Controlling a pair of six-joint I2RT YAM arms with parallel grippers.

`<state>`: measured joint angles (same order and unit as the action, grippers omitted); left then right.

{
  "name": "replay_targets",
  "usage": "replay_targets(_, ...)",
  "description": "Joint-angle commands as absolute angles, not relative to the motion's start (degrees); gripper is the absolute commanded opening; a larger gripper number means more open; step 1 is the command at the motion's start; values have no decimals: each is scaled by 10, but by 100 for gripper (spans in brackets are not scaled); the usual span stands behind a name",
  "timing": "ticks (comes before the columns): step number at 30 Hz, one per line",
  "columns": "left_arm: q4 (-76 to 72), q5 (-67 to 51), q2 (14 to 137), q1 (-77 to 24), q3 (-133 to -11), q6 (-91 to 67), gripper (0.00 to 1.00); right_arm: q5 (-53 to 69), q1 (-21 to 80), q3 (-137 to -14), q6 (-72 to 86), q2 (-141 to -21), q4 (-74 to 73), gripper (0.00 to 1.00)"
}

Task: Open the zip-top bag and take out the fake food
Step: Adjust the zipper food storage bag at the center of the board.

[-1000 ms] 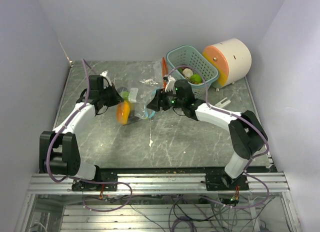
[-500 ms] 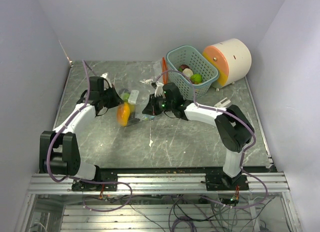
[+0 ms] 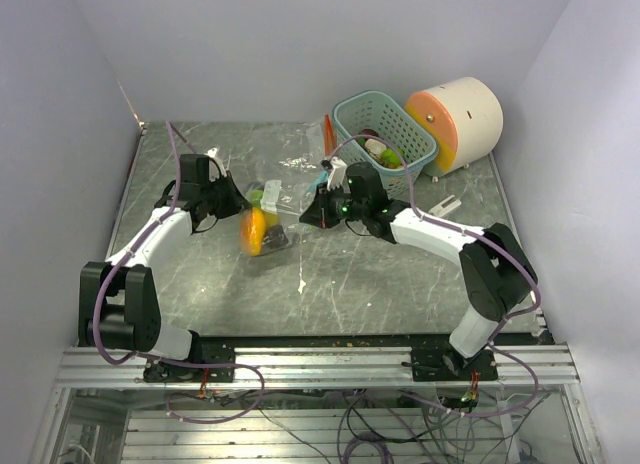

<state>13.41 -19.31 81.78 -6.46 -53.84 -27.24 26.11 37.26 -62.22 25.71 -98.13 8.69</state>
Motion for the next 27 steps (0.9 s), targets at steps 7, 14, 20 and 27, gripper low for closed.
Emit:
replay_targets(7, 153, -121, 810, -22, -545, -245, 7, 261, 334, -545, 232, -910, 30, 0)
replay_targets(14, 141, -158, 812, -11, -535, -259, 7, 277, 313, -514, 228, -891, 37, 0)
replay_targets(20, 132, -182, 816, -10, -530, -264, 7, 276, 314, -551, 262, -936, 97, 29)
replay_targets(27, 103, -271, 811, -10, -512, -254, 7, 215, 316, -679, 280, -1060, 86, 1)
